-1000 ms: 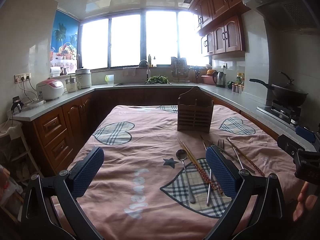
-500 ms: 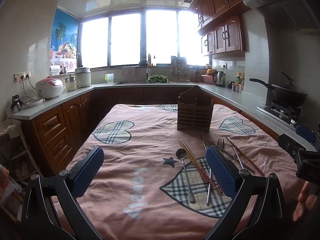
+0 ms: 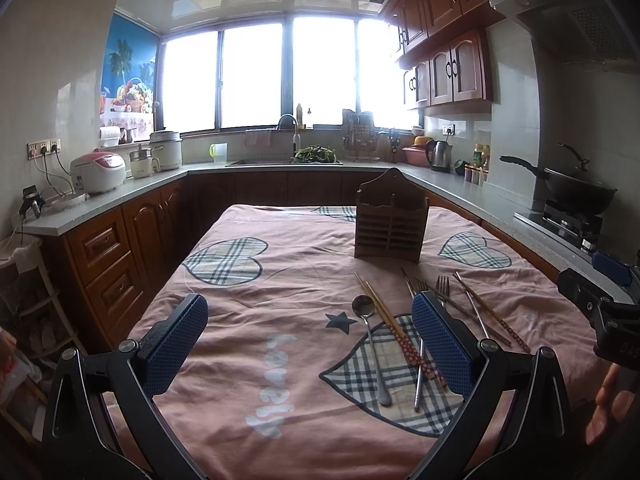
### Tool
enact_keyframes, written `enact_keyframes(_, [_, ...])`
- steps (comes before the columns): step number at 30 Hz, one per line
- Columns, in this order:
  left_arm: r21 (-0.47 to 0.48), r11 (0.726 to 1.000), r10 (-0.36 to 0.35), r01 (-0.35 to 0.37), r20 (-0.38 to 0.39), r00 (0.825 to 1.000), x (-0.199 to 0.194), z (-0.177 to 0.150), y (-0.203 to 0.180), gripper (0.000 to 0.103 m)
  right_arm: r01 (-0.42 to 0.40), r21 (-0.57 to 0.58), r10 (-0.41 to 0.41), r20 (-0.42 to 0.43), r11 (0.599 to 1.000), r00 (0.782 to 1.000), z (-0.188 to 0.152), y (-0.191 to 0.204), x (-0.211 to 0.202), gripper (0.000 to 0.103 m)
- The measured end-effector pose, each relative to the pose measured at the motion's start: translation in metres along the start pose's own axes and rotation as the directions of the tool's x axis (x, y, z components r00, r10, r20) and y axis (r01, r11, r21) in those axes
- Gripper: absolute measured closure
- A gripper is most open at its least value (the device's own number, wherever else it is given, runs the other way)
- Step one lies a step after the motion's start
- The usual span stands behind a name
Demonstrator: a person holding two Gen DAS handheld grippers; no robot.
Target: Organize utensils
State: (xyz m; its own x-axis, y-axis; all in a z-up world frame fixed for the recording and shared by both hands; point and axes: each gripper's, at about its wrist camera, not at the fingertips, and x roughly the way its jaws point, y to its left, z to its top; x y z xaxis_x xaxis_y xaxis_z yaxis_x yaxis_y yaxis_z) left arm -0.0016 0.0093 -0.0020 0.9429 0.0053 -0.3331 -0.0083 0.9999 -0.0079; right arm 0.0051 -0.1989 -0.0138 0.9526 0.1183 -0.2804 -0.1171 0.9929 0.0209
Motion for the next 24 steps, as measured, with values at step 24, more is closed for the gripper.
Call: enact_keyframes(24, [-0.011,0.995,-0.097,0.1,-0.346,0.933,0.13,0.0,-0.007,0.0,-0.08,0.144,0.107,-0.189,0.986,0.976,0.003,-0.048,0.078,0.001])
